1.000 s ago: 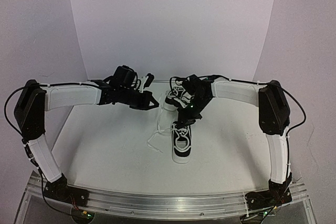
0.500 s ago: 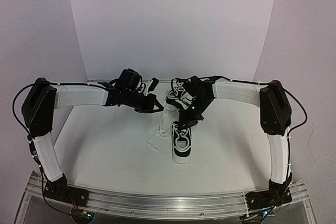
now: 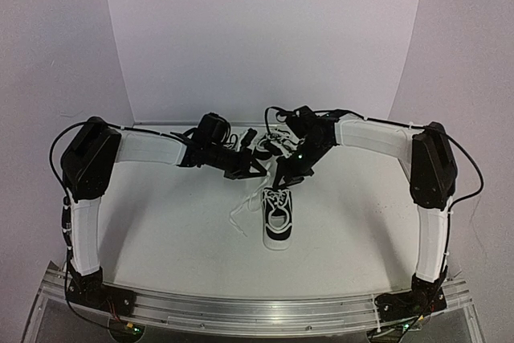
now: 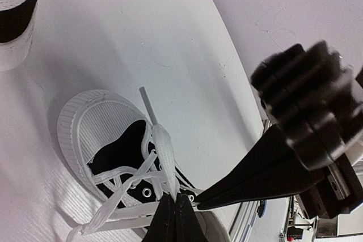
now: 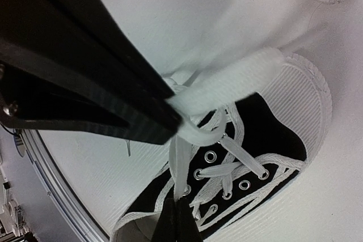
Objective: Tie the shoes
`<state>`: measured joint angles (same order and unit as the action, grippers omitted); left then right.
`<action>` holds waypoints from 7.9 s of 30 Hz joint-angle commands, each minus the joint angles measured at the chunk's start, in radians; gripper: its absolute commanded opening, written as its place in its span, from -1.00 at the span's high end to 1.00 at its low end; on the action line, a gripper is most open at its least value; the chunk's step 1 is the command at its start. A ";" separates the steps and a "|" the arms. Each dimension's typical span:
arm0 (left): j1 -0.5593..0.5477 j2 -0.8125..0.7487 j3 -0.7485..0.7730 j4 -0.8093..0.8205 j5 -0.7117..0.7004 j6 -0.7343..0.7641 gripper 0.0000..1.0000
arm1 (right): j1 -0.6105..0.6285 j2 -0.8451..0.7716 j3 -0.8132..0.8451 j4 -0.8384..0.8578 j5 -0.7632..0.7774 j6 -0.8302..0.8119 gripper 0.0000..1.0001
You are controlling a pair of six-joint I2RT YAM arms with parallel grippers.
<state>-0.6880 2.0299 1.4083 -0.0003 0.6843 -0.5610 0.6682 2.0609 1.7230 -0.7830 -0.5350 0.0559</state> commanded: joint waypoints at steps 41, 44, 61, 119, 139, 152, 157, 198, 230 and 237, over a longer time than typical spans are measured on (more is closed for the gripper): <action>-0.069 0.133 0.108 -0.061 0.498 0.084 1.00 | -0.027 -0.136 -0.132 0.120 -0.017 0.080 0.78; -0.071 0.140 0.113 -0.077 0.514 0.098 1.00 | -0.029 -0.144 -0.143 0.120 -0.020 0.090 0.72; -0.073 0.182 0.149 -0.111 0.527 0.141 1.00 | -0.096 -0.348 -0.463 0.291 -0.235 0.290 0.09; -0.054 0.261 0.219 -0.080 0.653 0.081 1.00 | 0.076 -0.567 -0.910 0.894 0.305 -0.552 0.35; -0.053 0.273 0.227 -0.058 0.658 0.052 1.00 | 0.101 -0.431 -0.844 0.968 0.320 -0.606 0.48; -0.053 0.269 0.225 -0.021 0.669 0.028 1.00 | 0.108 -0.391 -0.817 0.946 0.306 -0.655 0.56; -0.051 0.265 0.219 -0.004 0.674 0.009 1.00 | 0.110 -0.374 -0.801 0.929 0.299 -0.669 0.60; 0.128 -0.023 0.045 -0.478 0.334 0.474 0.23 | 0.116 -0.572 -0.865 0.739 0.340 -0.520 0.57; 0.128 -0.047 -0.007 -0.423 0.304 0.446 0.21 | 0.140 -0.401 -0.752 0.729 0.218 -0.400 0.55; 0.128 -0.051 -0.016 -0.414 0.303 0.440 0.21 | 0.140 -0.397 -0.752 0.740 0.223 -0.384 0.65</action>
<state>-0.5583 2.0350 1.3933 -0.4446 0.9894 -0.1131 0.8036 1.6531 0.9405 -0.0669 -0.3122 -0.3439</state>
